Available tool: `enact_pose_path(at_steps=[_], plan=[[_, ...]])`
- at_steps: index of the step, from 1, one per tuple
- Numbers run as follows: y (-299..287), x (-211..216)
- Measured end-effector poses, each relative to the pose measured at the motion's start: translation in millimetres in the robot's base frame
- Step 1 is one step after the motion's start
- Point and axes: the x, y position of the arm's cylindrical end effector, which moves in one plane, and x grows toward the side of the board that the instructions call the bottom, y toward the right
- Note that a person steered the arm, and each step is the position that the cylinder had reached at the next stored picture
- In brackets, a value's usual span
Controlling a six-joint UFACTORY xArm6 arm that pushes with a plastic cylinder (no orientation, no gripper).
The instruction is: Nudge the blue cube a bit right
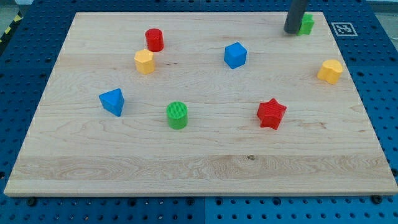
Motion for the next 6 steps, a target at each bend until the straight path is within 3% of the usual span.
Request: enact_pose_path(at_steps=[1,3,4,5,6], plan=[[-16,4],[-204,21],[-242,66],[-194,101],[-140,107]])
